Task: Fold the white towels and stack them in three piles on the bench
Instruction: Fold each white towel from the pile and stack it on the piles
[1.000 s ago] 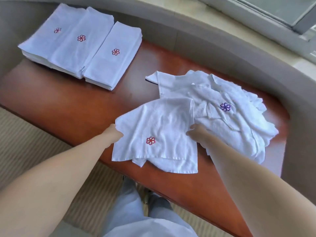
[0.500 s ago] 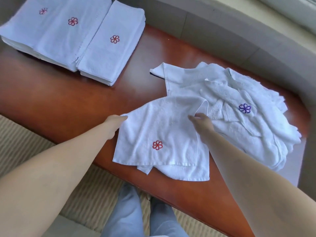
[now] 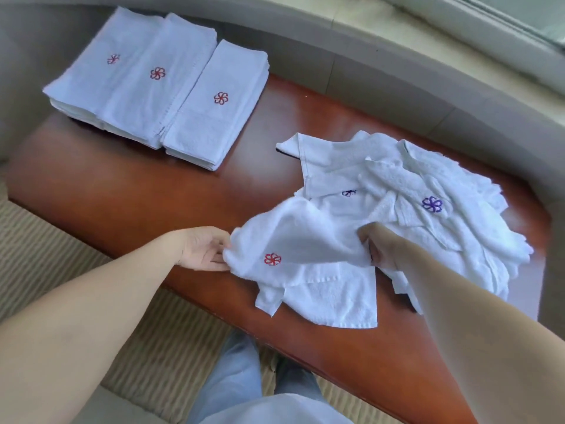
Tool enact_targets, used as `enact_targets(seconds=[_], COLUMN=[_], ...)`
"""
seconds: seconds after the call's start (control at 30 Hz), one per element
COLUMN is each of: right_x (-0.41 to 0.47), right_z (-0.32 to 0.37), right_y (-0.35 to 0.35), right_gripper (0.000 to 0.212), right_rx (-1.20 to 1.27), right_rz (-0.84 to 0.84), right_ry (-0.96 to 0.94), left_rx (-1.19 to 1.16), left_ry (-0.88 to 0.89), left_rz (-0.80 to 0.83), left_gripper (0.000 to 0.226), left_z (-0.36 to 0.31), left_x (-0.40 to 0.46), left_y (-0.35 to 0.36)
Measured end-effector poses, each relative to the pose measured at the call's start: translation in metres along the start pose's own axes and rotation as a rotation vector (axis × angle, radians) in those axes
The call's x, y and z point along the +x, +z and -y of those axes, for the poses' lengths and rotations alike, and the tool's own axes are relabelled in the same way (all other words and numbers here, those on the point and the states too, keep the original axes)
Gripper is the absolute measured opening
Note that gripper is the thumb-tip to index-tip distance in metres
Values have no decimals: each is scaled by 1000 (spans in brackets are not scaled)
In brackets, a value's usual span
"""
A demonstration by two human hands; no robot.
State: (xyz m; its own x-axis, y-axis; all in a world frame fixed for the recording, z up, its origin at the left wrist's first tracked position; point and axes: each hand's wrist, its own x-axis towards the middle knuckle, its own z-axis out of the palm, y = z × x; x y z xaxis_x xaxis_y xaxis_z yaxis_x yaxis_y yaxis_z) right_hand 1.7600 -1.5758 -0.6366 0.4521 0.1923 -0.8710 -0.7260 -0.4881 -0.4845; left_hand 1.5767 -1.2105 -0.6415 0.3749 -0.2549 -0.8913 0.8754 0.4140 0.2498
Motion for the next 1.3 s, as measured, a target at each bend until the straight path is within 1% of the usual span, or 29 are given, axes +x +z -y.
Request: enact_targets(seconds=[0.03,0.1,0.17,0.2,0.23,0.3,0.37,0.4,0.43,0.47,0.53,0.6,0.7,0.77,0.8,0.87,0.93,0.97,1.03,1.1,1.13,1.17,1.2,1.23,1.3], right_x=[1,5,10,12,14,14,10,9,6,3,-5,-14,-30,-45,-53,-71,-89,-99,-117,-136,-144,-153,-161,-168,-180], right_z=[-11,-27,-35,-37,-40,-40,-35,-33,-30,-28,-22,-13,3,15,22,37,52,60,75,89,97,106,115,123,137], right_y=[-4,-6,-5,-4,-2,-3,-8,-13,-17,-20,-24,-24,-24,-28,-31,-38,-47,-50,-54,-57,-59,-62,-67,-71,-80], right_gripper=[26,30,41,43,41,35,31,32,29,22,12,19,31,33,32,28,28,29,30,35,38,42,45,46,44], right_rx=[-29,-5,-26,-74,-115,-113,-6,59,114,156,210,212,135,125,141,204,267,289,323,339,338,335,338,349,380], right_rz=[29,50,17,-26,-73,-146,-188,-192,-188,-180,-143,-122,-130,-99,-69,-6,39,60,82,71,66,60,57,61,82], right_ry=[38,68,70,58,40,14,-10,-26,-44,-57,-72,-94,-129,-162,-183,-243,-308,-340,-398,-444,-473,-509,-549,-587,-624], left_rx=[44,87,151,174,175,123,55,9,-45,-111,-189,-188,-190,-228,-250,-309,-369,-381,-345,-228,-210,-253,-323,-360,-327], left_ry=[-68,-108,-104,-83,-33,94,173,211,244,255,266,300,359,406,442,501,576,594,637,715,744,763,830,861,912], left_rz=[19,9,-79,-149,-218,-279,-282,-283,-292,-300,-344,-386,-402,-402,-425,-502,-541,-520,-520,-544,-560,-521,-493,-482,-437], left_gripper=[33,43,48,44,33,14,11,22,38,44,38,31,19,30,29,9,20,22,17,29,27,20,17,18,22], left_z=[9,19,25,27,28,26,21,18,14,11,5,0,-7,-15,-20,-32,-41,-48,-65,-81,-89,-95,-101,-104,-109], left_x=[3,14,26,31,35,37,32,30,28,26,20,11,-5,-16,-23,-39,-51,-56,-69,-82,-92,-104,-114,-124,-139], left_y=[-1,1,11,16,22,33,44,49,52,57,68,78,91,98,102,110,113,116,122,128,132,135,135,135,136])
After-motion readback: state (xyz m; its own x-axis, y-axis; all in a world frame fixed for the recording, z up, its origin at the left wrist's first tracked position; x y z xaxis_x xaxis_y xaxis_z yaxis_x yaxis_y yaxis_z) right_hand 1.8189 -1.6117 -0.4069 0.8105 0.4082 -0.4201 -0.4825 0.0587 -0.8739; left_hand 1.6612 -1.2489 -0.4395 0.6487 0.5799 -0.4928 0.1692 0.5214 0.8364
